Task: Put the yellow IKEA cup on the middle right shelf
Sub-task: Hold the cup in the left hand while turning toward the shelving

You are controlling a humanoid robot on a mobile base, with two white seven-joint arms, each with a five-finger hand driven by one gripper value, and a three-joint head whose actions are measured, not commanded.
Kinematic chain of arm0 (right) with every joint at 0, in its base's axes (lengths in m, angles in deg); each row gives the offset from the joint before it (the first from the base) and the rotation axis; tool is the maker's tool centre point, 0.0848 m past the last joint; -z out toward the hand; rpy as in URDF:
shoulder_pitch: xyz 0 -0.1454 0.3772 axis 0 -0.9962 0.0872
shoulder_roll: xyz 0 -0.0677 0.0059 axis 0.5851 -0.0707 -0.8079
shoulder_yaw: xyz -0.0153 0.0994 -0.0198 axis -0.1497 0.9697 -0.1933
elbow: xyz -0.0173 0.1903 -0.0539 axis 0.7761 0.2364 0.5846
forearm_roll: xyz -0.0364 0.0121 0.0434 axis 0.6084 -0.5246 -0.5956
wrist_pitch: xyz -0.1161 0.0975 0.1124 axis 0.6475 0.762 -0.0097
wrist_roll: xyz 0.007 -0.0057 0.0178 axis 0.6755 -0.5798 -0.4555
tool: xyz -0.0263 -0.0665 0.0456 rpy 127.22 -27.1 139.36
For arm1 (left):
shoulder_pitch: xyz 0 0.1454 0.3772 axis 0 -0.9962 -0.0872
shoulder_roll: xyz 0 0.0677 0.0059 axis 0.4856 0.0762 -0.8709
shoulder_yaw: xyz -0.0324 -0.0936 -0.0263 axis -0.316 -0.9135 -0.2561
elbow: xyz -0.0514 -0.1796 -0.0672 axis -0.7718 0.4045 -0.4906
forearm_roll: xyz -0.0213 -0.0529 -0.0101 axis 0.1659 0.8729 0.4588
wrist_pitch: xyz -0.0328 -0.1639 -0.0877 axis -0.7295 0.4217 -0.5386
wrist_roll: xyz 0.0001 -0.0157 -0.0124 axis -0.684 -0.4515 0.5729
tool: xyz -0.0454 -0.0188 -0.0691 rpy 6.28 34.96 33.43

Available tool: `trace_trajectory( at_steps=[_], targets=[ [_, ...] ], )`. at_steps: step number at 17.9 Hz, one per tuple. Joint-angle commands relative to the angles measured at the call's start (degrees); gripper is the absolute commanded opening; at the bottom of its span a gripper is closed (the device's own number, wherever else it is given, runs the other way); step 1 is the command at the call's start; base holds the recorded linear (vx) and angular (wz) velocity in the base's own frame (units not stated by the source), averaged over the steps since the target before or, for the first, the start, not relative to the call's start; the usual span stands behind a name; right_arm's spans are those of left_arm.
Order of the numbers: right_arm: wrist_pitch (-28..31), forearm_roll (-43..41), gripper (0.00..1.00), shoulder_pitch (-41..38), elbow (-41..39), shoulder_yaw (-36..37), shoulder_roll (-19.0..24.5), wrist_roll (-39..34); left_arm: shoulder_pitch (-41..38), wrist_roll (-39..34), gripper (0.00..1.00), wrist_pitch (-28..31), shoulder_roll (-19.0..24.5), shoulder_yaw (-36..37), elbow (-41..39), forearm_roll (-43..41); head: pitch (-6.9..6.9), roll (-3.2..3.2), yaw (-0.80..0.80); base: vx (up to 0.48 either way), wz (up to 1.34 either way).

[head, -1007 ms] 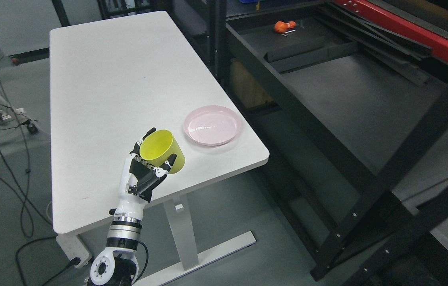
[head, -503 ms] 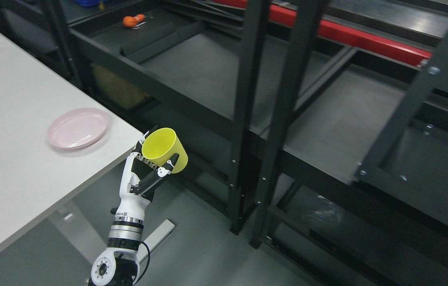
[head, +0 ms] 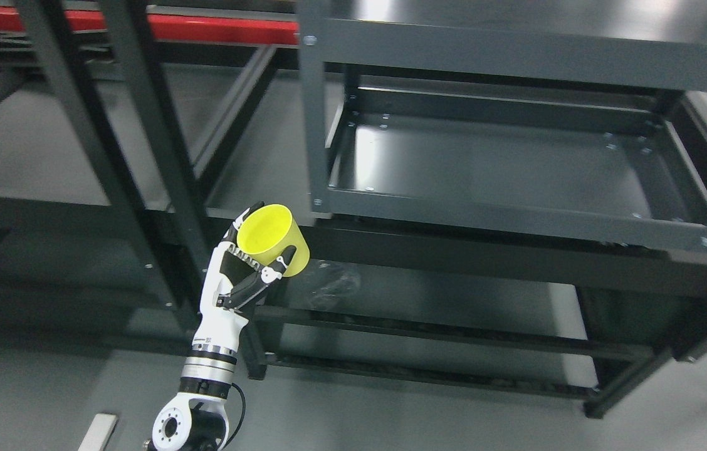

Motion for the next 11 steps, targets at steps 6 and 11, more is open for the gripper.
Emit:
trace_trajectory(
  at_steps=[6,11],
  targets=[
    [0.04,-1.41,0.99,-0.77,0.00,-0.97,-1.00,0.04,-0.12,-0.04,0.00,-0.23,1.00,1.65,-1.00,0.00,-0.01,0.00,0.00,-0.083,-0.69],
    [0.04,-1.41,0.99,-0.77,0.00,-0.97,-1.00,0.04,0.06,0.14,0.01,-0.76,1.00,3.05,-4.07,0.00,-0.01,0.00,0.00,0.054,0.04]
  ],
)
